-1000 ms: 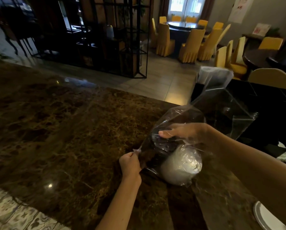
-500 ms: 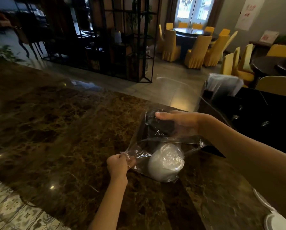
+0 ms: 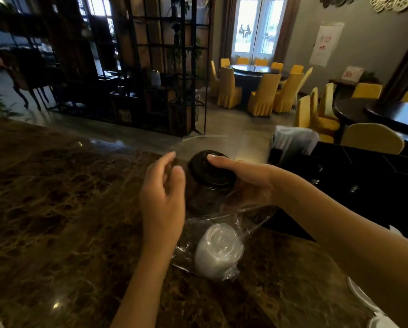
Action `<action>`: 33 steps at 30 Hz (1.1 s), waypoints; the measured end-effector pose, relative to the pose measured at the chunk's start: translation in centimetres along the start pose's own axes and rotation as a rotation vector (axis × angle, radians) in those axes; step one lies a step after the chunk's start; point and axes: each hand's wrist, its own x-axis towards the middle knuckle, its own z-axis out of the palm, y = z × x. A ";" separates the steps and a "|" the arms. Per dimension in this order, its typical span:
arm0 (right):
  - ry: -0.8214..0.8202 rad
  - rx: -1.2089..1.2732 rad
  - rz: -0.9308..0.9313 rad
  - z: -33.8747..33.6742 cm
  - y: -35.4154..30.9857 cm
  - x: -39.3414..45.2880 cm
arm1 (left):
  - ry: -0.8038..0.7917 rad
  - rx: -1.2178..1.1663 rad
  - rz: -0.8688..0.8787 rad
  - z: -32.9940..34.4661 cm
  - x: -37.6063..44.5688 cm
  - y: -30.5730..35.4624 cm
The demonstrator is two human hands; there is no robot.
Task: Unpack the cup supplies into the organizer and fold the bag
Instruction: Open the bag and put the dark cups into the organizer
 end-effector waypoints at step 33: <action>0.553 1.431 -0.473 -6.1 15.8 -5.0 | -0.422 -0.444 -0.325 24.6 -1.2 6.3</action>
